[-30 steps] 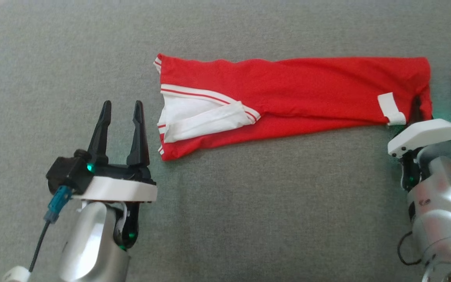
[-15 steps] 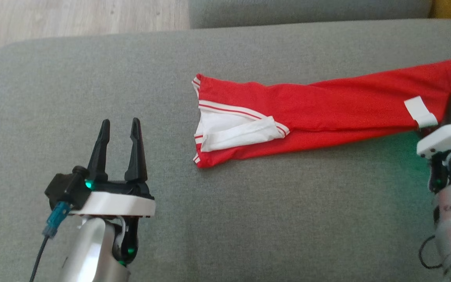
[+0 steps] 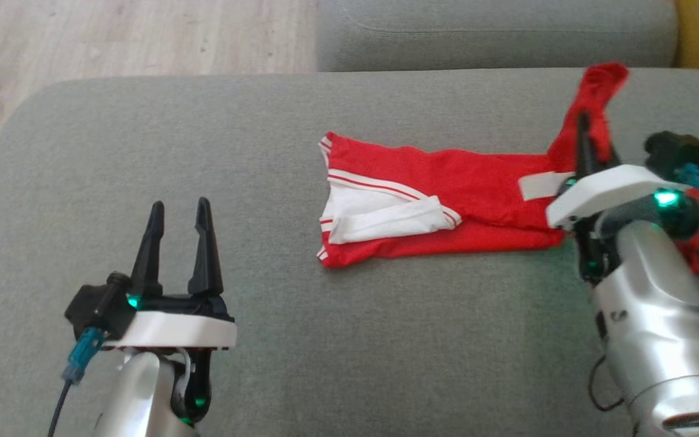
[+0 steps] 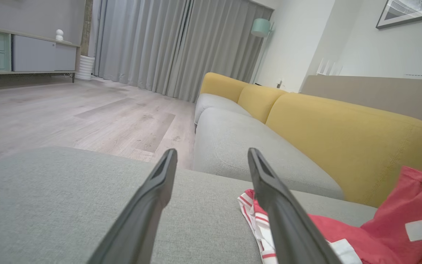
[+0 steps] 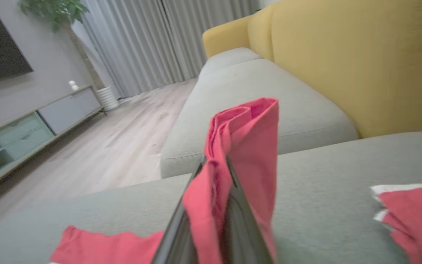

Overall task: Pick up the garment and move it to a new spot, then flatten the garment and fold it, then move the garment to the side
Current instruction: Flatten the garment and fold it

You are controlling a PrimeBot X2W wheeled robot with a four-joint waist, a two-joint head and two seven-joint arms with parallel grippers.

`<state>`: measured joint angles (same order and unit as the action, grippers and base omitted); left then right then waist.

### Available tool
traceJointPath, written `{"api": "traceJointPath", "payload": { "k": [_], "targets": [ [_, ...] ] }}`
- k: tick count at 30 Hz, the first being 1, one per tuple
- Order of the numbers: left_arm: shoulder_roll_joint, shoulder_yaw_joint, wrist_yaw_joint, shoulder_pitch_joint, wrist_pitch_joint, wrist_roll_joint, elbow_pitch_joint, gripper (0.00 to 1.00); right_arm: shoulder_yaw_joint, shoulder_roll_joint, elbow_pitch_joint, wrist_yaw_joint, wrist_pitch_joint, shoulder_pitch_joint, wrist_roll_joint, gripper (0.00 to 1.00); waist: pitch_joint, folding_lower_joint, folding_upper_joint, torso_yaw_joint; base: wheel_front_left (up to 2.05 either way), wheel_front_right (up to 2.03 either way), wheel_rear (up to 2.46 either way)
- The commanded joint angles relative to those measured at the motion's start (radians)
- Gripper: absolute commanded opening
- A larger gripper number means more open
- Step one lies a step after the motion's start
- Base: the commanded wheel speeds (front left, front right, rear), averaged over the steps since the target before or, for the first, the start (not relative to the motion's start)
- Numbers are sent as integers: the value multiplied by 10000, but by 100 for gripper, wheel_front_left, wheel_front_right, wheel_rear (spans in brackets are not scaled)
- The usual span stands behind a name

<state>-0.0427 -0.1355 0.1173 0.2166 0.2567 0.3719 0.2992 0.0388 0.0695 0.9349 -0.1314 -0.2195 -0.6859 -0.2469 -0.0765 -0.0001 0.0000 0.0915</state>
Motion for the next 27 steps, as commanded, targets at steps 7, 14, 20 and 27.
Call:
{"api": "traceJointPath", "payload": {
  "k": [7,14,20,27],
  "targets": [
    [-76,98,-116,213,51,134,-305,100,-2457,-190,-457,7,54,-290,-2029,0,2,1,0,949,0,0,0],
    [-76,-33,-143,215,51,208,-265,100,-3370,-191,116,7,-77,-359,-2899,0,-188,1,0,1719,0,0,0],
    [-76,-129,-137,242,51,219,-213,100,-4258,-192,424,7,-172,-370,-3713,0,-401,1,0,2146,0,0,0],
    [-76,-255,-149,311,51,267,-197,100,-5804,-192,391,7,-185,-281,-4736,0,-524,1,0,2365,0,0,0]
  ]
}}
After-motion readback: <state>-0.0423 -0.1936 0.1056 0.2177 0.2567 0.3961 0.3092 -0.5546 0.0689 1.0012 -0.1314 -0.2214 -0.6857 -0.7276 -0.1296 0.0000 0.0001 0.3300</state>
